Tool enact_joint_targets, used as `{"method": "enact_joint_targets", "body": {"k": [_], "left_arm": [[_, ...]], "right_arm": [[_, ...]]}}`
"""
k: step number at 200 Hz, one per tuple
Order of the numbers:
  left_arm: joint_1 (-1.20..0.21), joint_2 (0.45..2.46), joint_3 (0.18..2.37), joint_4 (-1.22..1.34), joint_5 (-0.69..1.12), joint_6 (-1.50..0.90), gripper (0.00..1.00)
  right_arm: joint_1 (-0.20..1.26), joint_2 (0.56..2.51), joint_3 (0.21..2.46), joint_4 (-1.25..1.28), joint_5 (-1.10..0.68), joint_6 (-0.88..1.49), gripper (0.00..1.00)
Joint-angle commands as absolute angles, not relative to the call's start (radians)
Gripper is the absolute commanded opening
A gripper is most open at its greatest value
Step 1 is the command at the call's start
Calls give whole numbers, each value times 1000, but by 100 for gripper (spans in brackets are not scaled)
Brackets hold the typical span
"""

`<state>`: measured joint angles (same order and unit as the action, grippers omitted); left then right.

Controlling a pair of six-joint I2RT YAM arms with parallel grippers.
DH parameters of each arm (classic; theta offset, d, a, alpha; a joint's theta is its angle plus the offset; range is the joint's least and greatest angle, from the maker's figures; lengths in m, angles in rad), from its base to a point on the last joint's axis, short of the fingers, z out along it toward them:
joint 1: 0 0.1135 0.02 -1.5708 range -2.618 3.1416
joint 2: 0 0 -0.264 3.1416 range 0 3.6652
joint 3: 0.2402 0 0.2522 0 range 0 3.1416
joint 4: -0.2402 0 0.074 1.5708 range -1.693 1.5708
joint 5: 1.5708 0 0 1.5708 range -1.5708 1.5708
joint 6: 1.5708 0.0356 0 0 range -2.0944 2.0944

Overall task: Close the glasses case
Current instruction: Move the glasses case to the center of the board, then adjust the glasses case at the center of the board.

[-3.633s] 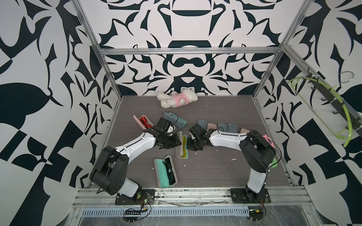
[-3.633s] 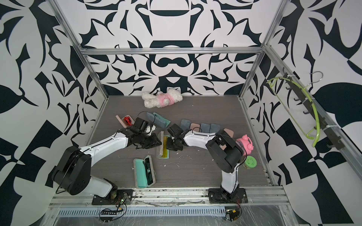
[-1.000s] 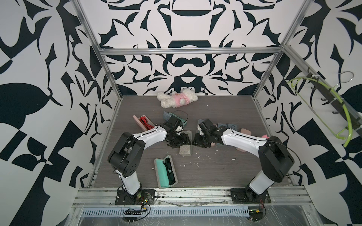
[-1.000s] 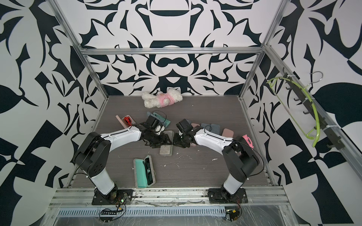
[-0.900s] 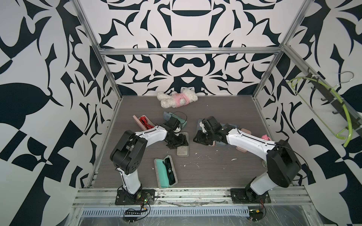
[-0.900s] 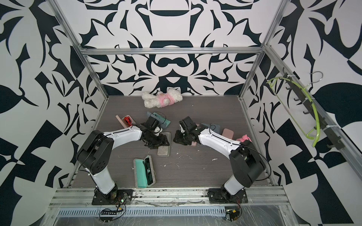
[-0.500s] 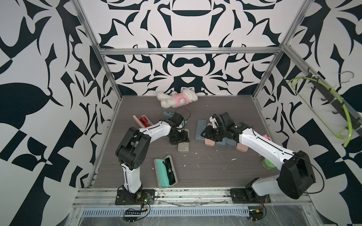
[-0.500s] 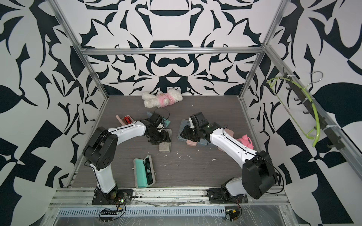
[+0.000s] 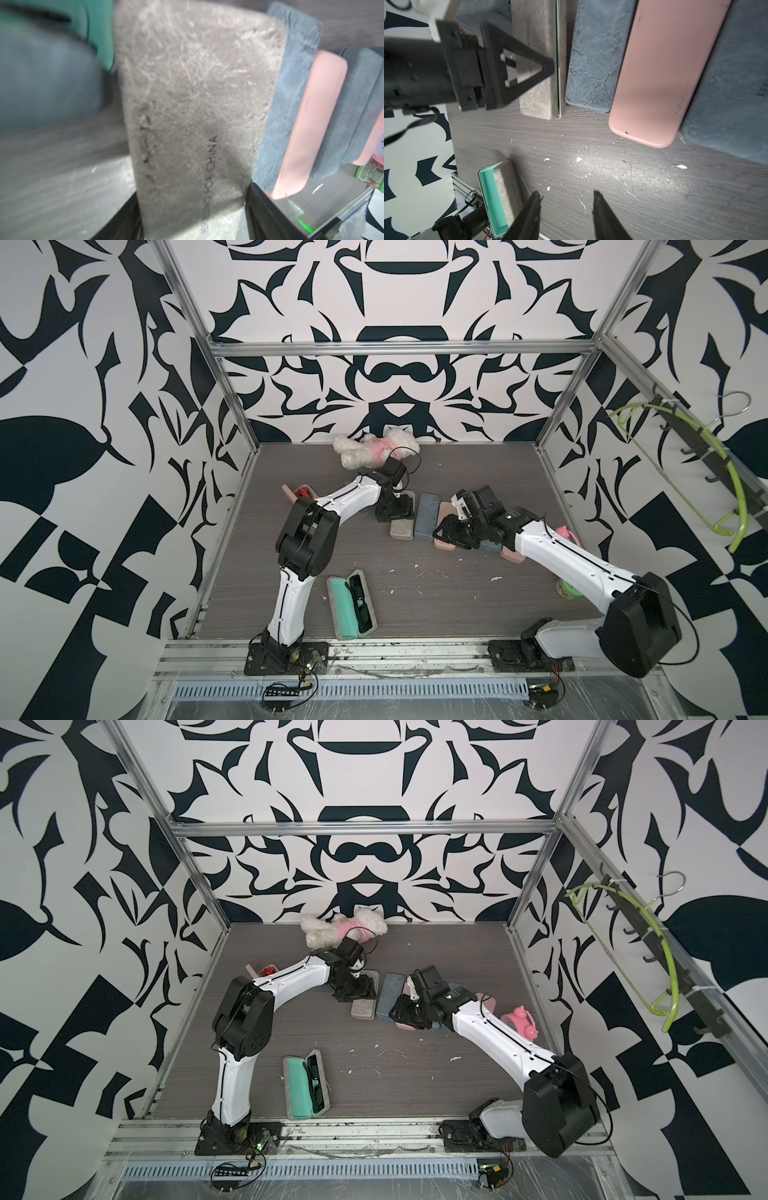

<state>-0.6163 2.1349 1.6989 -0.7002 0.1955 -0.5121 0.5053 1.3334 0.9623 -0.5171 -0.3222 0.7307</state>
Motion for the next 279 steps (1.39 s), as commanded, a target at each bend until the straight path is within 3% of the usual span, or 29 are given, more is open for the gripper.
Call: {"method": "enact_joint_targets", "body": {"k": [1,72,93,170,232,258,279], "left_arm": [[-615,2173,1763,-763,189,-468,69],[-616,2164,1767,-715,243,-496,84],[-616,2138,1764,-704,248,-513,94],[-567,1897,1635,-669,246,-549,98],[-405,1647,1420,-684,293,-558,99],[-381,1550,1336,-698,296,-548,99],[-375,1476,1271,-718,302,-544,99]], "right_arm": [[502,1293,955,-523,-316,715,44],[498,1299,939,-518,-308,716,45],[498,1305,942,-514,-314,717,45],[494,1299,958,-524,-308,710,48],[502,1386,999,-446,-399,696,48],[593,1442,1032,-397,-444,695,49],[747,1498,1065,-348,-442,706,50]]}}
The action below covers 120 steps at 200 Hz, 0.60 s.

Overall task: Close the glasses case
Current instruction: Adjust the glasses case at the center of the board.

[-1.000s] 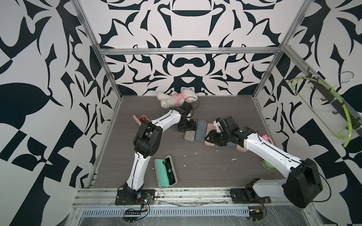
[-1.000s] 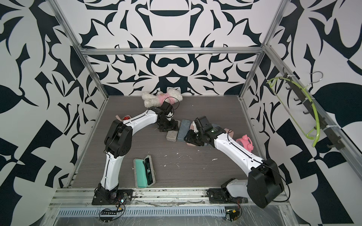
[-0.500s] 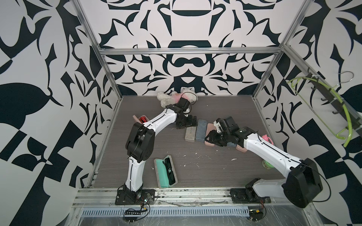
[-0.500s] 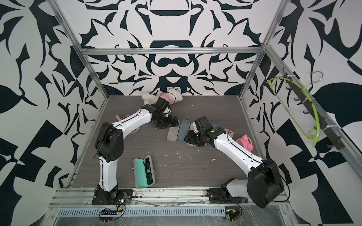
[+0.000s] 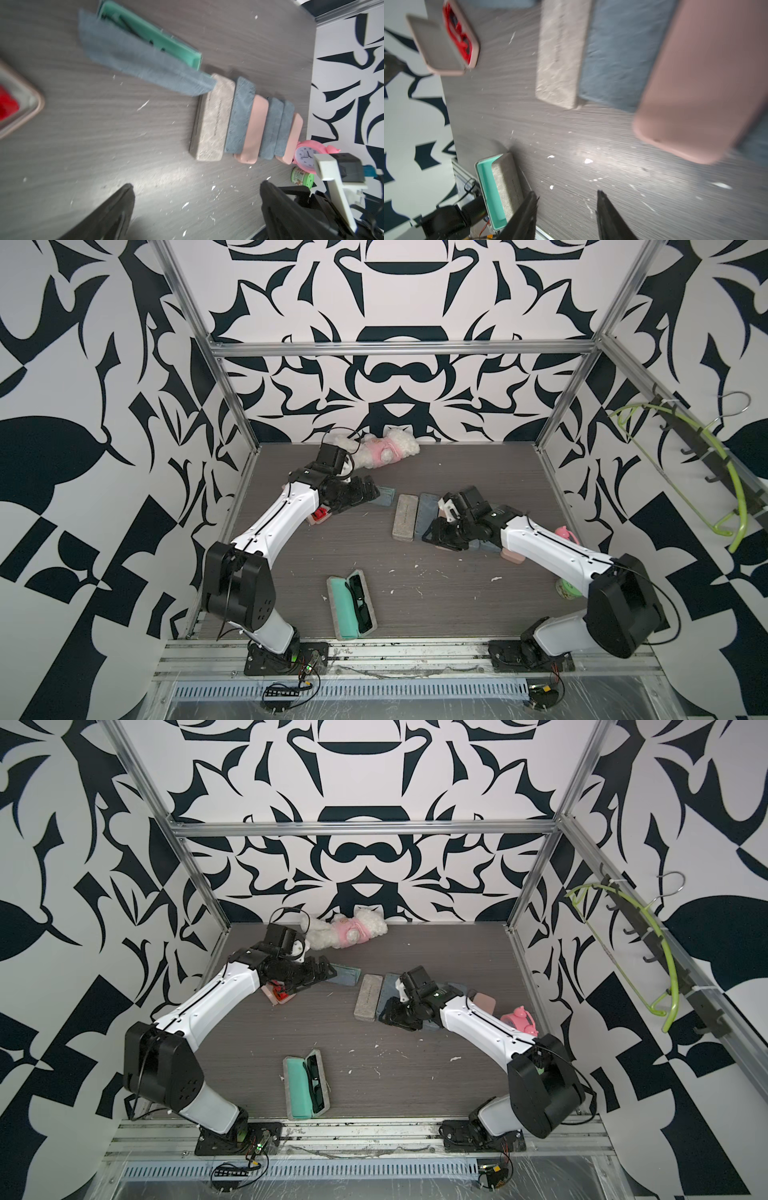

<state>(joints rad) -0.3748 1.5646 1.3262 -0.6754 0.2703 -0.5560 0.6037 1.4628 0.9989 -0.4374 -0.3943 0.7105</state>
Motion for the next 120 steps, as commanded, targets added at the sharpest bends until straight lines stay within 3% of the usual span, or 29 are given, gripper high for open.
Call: {"method": "enact_joint_targets", "body": {"k": [1,57,120], "left_arm": [[-374,1473,1267,-719,303,-545,99],[-288,1283,1104,-726,299,-569,99],[-250,1194,1072,-738,314,-565,99]], "right_arm": [[753,1502,1066,-346,-441,706,50],[1044,1672,1144,-304,-357,827,47],[1152,1751,1198,-360,-271,883,46]]}}
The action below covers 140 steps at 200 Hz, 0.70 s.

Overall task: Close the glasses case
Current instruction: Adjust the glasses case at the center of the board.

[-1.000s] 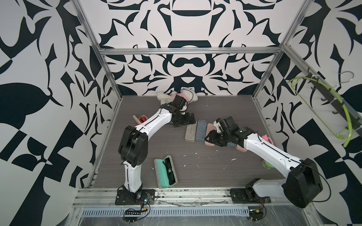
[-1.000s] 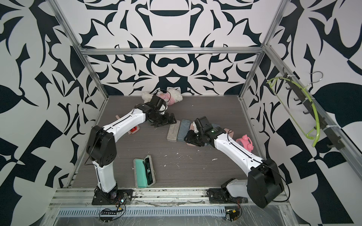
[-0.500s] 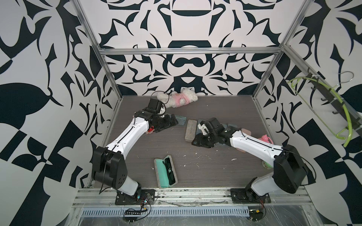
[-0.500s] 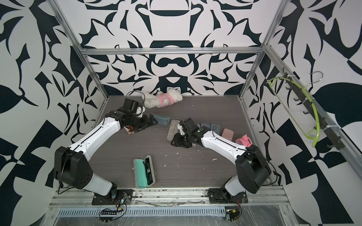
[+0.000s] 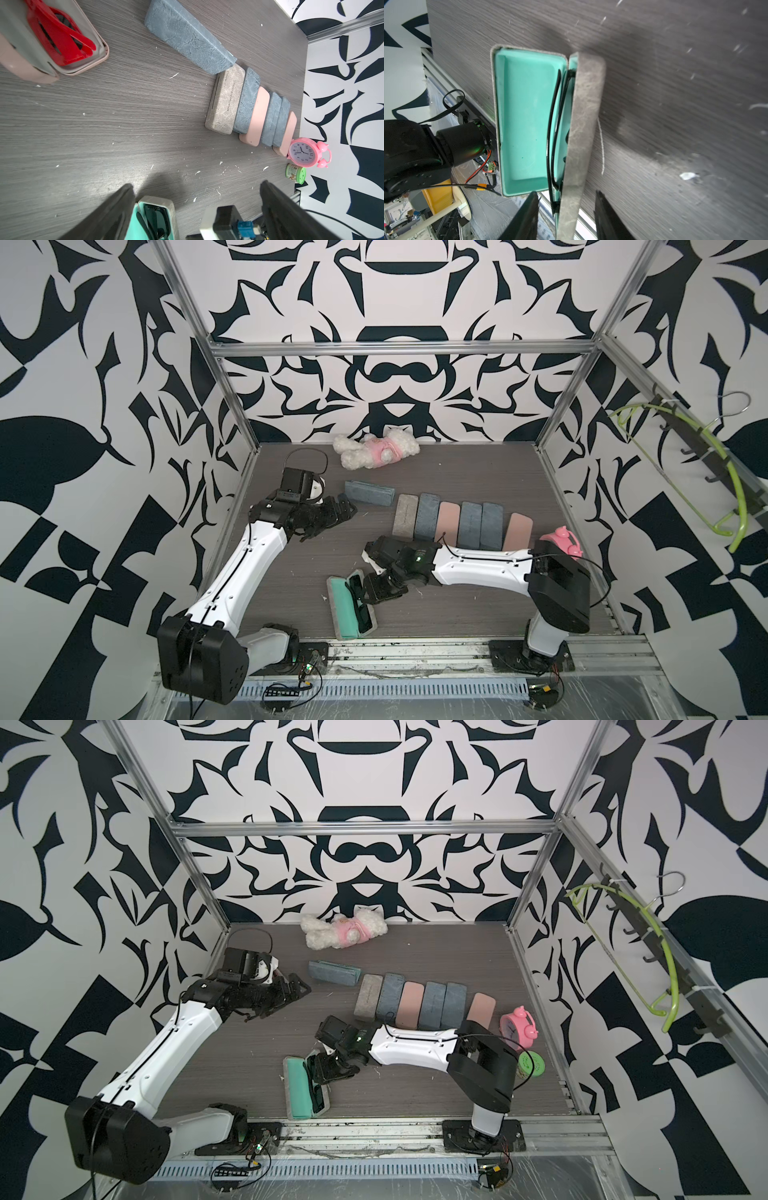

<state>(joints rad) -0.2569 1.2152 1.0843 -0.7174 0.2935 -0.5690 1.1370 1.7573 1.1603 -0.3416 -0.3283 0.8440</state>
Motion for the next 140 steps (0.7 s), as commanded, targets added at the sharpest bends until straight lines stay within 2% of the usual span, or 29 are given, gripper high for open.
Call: {"method": "enact_joint_targets", "body": {"k": [1,26,88,140], "left_arm": [[-250,1192,1073,-738,314,-565,99],[-250,1183,1063,-740,317,-563,99],[-249,1178,1043,-743,307,-548,100],[-247,1202,1048,-731,319,-545,100]], "right_arm": [[1152,1752,1200,-362,-270,883,45],[1167,1779,1224,-397,-236,884,42],[1170,1815,1258,-485,-132,902,18],[1166,1874,1284,-469,-97,934,7]]}}
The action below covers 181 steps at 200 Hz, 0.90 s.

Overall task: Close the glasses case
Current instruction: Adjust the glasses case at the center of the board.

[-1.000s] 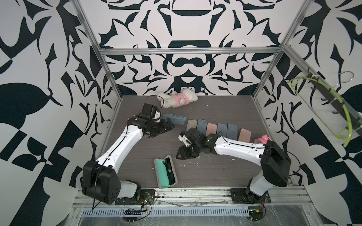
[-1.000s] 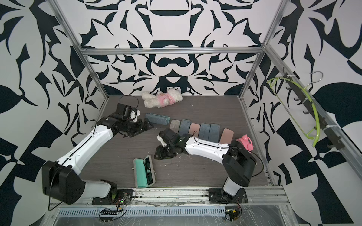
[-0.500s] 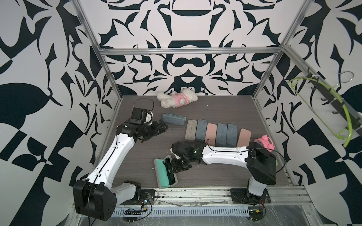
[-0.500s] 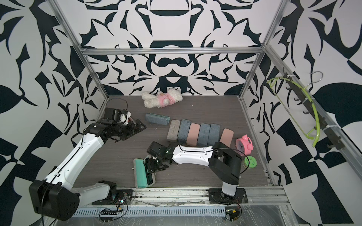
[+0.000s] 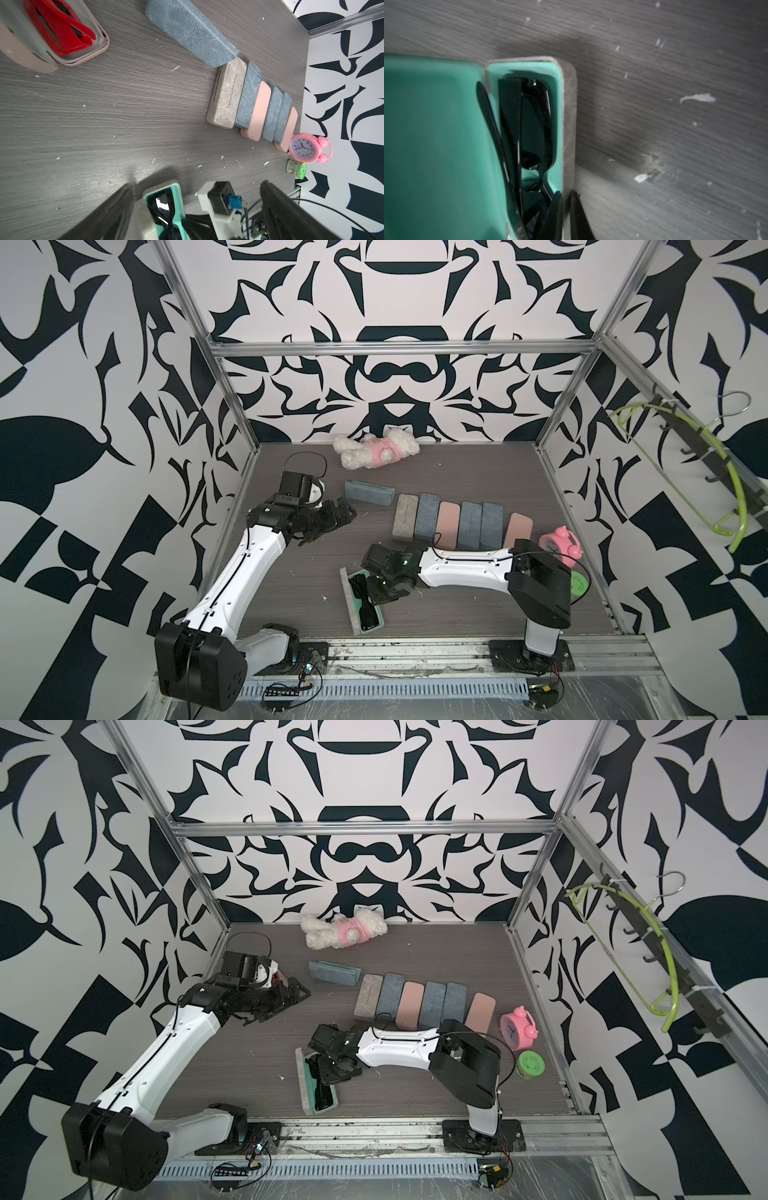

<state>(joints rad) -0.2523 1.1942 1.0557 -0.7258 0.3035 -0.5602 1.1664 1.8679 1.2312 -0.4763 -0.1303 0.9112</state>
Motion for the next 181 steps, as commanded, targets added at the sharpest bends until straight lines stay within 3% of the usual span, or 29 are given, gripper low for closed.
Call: {"method": "enact_joint_targets", "body": {"k": [1,181], "left_arm": [[-247,1202,1048,-730,319,-545,100],[-265,1091,981,-723,424,-594,97]], "right_arm": [[1166,1874,1285,-469,-97,935,7],[1024,1841,1170,-372,0,1000,2]]}}
